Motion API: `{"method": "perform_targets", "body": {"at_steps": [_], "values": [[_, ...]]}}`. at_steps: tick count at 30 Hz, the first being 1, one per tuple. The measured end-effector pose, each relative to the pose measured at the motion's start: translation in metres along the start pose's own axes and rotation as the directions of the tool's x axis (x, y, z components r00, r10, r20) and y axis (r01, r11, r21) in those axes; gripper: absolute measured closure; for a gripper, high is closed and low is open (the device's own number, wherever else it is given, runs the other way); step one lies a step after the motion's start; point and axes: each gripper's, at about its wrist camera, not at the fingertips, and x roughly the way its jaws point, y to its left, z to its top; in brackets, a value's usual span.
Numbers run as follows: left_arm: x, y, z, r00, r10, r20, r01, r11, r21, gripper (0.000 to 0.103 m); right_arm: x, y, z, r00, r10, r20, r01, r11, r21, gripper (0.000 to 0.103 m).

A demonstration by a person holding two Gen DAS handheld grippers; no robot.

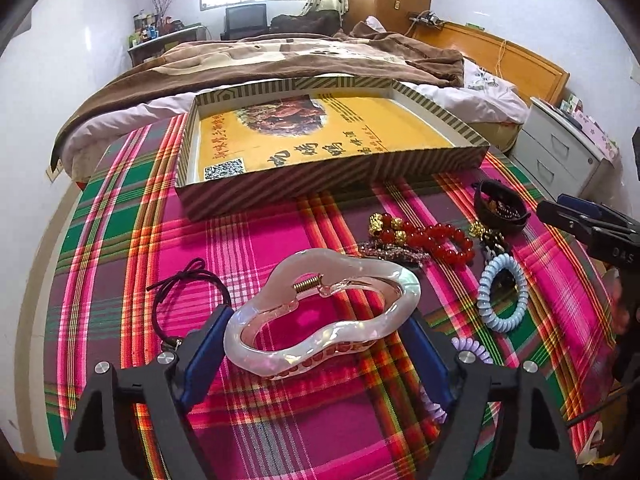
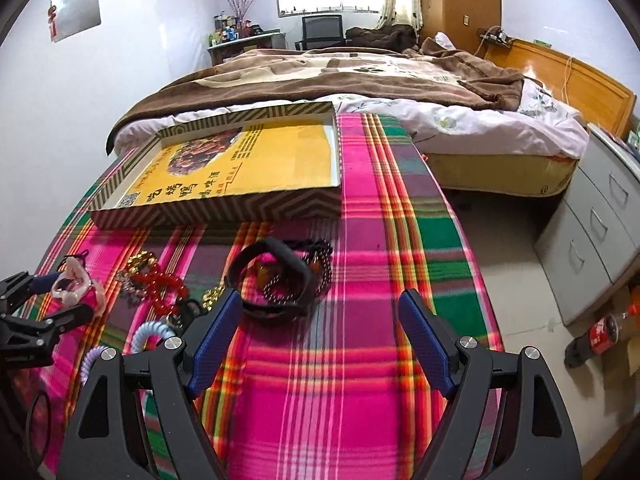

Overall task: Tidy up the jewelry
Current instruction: 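Grasp the clear hair claw clip with the left tool while the right tool grasps the black watch band, then lift and carry the clip and watch band over the yellow box with both tools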

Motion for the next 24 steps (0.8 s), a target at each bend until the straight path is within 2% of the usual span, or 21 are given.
{"method": "perform_targets", "body": {"at_steps": [4,6,8,15,17,19,24], "values": [[-0.003,0.002,0.0,1.0,-0.005,0.012,0.005,1.0,-0.021,0.02,0.008,-0.002,0.004,1.0,-0.001,-0.013,0.001,1.0,-0.004,0.042],[-0.005,0.002,0.0,1.0,-0.003,0.017,0.004,1.0,-0.028,0.02,0.011,-0.001,0.006,1.0,0.013,-0.018,-0.013,1.0,-0.012,0.046],[-0.006,0.002,0.0,1.0,-0.001,0.02,0.002,0.999,-0.033,0.02,0.016,0.0,0.008,0.999,0.032,-0.027,-0.032,0.999,-0.013,0.056],[-0.005,0.002,0.001,1.0,0.001,0.022,0.0,0.999,-0.042,0.02,0.029,0.002,0.011,0.996,0.07,-0.059,-0.071,0.997,-0.012,0.07],[-0.004,0.002,0.001,1.0,0.003,0.019,-0.002,0.999,-0.043,0.02,0.032,0.003,0.01,0.995,0.073,-0.069,-0.074,0.997,-0.018,0.081],[-0.003,0.001,0.001,1.0,0.003,0.019,-0.002,0.999,-0.04,0.02,0.033,0.004,0.01,0.995,0.075,-0.073,-0.077,0.997,-0.021,0.085],[-0.003,0.001,0.001,1.0,0.006,0.018,-0.006,0.999,-0.042,0.02,0.032,0.001,0.01,0.994,0.083,-0.07,-0.083,0.996,-0.011,0.086]]}}
